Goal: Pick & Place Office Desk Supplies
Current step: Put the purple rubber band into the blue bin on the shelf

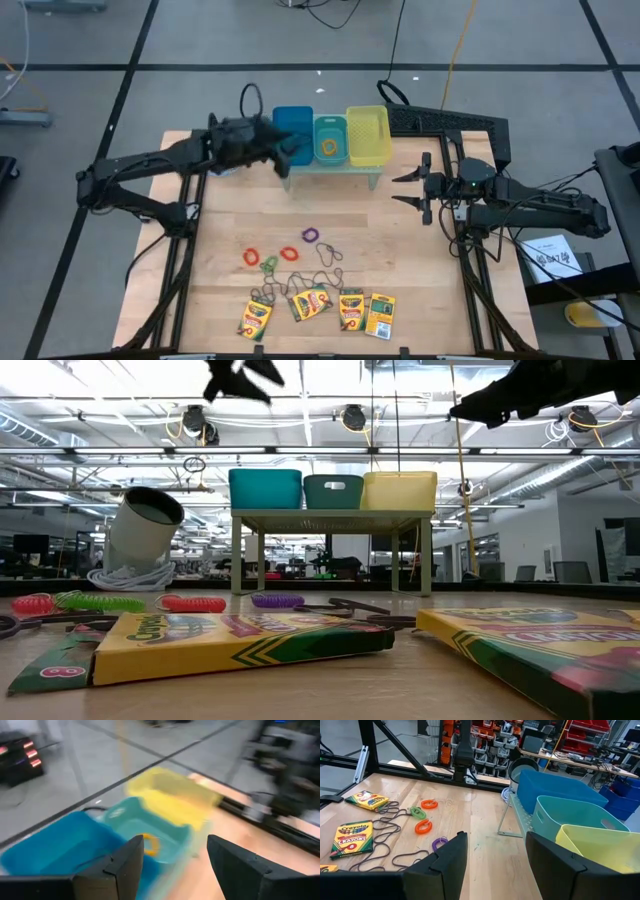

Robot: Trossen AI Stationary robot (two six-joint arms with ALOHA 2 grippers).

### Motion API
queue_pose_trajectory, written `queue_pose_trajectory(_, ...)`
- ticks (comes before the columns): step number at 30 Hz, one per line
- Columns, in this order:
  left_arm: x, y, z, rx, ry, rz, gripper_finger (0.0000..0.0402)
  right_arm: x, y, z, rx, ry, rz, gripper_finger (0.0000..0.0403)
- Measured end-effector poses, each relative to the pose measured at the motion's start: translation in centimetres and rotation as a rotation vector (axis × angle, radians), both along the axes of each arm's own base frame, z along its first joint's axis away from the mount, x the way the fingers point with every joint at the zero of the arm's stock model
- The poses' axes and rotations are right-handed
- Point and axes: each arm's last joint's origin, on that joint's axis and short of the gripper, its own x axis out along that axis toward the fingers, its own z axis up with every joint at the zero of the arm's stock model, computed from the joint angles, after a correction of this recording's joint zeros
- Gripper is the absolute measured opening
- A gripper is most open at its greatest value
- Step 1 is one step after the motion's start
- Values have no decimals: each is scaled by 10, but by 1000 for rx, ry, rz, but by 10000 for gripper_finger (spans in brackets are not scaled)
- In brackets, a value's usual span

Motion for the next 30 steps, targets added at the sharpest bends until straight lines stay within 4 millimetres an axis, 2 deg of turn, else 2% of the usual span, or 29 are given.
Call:
queue_pose_trajectory(3,-3,-26,4,17,-20,-104,230,1,0,-1,1,4,0,194)
queue_pose_trajectory(5,-2,-43,-2,22,-18,-160,230,3,-1,-2,3,12,0,194)
queue_pose_trajectory(10,-2,-83,-33,0,7,-306,230,9,-2,-5,18,31,-2,194)
queue_pose_trajectory(15,-3,-118,-67,-158,48,-501,230,13,-3,-5,26,32,-3,194)
queue_pose_trajectory(21,2,-143,-107,-194,161,-542,230,17,-4,-5,30,17,-4,194)
queue_pose_trajectory(25,6,-156,-144,-203,311,-575,230,18,-4,-6,32,27,-4,194)
queue_pose_trajectory(30,10,-175,-172,-437,430,-646,230,20,-4,-6,27,24,-4,194)
